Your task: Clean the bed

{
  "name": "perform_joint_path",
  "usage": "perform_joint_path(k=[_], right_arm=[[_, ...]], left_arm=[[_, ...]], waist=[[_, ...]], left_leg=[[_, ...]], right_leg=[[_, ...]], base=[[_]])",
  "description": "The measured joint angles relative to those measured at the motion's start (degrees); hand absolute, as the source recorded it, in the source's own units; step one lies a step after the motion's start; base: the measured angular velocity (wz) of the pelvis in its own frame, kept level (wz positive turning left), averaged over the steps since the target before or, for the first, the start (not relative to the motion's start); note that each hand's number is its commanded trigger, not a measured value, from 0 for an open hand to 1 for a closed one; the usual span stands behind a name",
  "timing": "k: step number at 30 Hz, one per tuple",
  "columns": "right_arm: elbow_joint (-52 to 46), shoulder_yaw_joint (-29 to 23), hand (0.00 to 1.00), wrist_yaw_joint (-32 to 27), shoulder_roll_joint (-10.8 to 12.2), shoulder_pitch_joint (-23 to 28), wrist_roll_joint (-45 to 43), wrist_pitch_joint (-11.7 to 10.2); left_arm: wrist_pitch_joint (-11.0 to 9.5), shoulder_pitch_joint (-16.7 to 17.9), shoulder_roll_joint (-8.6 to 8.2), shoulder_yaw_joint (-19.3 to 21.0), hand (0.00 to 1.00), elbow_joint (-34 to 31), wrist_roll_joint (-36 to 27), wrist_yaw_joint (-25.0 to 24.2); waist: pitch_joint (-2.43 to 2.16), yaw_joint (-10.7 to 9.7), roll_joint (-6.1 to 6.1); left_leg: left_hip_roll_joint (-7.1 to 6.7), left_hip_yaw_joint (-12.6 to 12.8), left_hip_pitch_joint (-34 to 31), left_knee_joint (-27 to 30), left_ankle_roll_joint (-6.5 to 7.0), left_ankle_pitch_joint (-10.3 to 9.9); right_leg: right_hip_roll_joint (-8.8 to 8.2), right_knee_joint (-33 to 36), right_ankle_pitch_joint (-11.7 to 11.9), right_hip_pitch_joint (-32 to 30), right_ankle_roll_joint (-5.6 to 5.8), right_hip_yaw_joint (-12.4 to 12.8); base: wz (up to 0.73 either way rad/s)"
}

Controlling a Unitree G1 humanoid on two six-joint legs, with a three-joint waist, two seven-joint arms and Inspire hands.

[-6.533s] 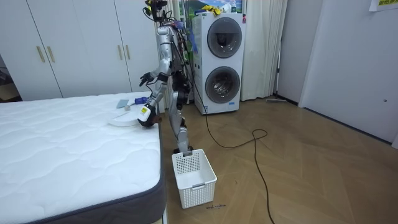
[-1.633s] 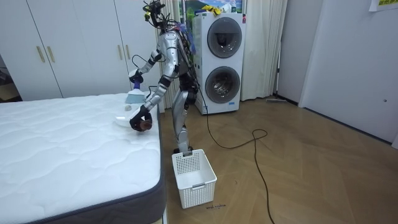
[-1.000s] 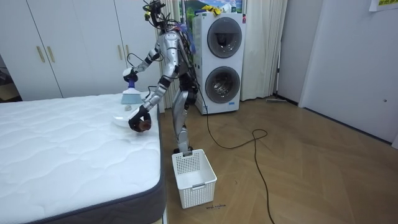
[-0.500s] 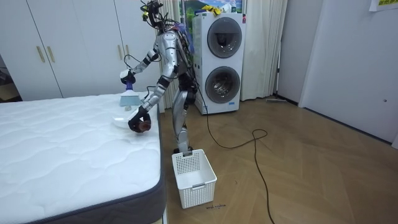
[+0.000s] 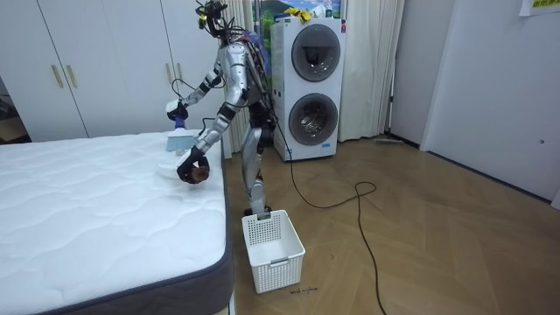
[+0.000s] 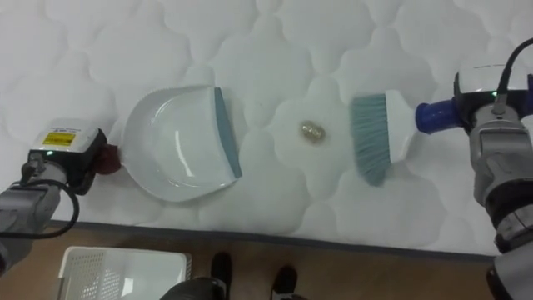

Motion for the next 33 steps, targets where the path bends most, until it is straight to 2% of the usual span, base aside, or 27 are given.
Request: perform_joint_path(k=[17, 22, 26, 29, 33], right_arm=[[1.50, 1.97, 1.00, -0.10, 0.45, 0.60, -0.02, -0.04], [1.07, 1.97, 1.00, -0.67, 2.43, 0.66, -2.24, 0.54], [-0.80, 2.11, 1.00, -0.64, 4.32, 0.90, -2.50, 1.12], [-1.94, 2.32, 1.00, -0.61, 6.56, 1.06, -2.58, 1.41], [-3.92, 4.10, 1.00, 0.39, 8.89, 1.37, -5.94, 1.11]], left_arm=[[-0.01, -0.15, -0.02, -0.04, 1.00, -0.43, -0.02, -1.07], [0.49, -0.16, -0.05, -0.85, 1.00, -0.27, -0.02, -1.13], [0.98, -0.21, -0.34, -1.01, 1.00, -0.38, -0.02, -2.11], [1.73, -0.21, -1.01, -1.01, 1.00, -0.38, 0.00, -2.70], [3.14, -0.15, -2.71, -1.04, 1.00, -0.39, 0.49, -4.29]], waist=[[0.00, 0.12, 0.68], [-0.02, -0.03, 0.72], [-0.18, -0.23, 1.21], [-0.25, -0.12, 1.76], [-0.73, 0.07, 2.77]], left_leg=[[-0.01, 0.05, -0.11, -0.07, -0.02, 0.02], [-0.01, 0.05, 0.01, 0.07, -0.05, 0.06], [-0.06, -0.06, 0.02, 0.16, -0.05, 0.06], [-0.05, -0.02, 0.01, 0.17, -0.05, 0.06], [-0.20, 0.04, 0.08, -0.28, -0.05, 0.19]], right_leg=[[-0.05, 0.20, 0.00, -0.10, 0.00, -0.17], [-0.01, 0.13, 0.01, 0.01, -0.01, -0.27], [0.03, 0.16, 0.01, 0.12, -0.01, -0.37], [0.22, 0.15, 0.01, 0.09, -0.02, -0.20], [0.04, 0.17, 0.01, -0.09, -0.02, -0.25]], base=[[0.00], [0.00], [0.00], [0.00], [0.00]])
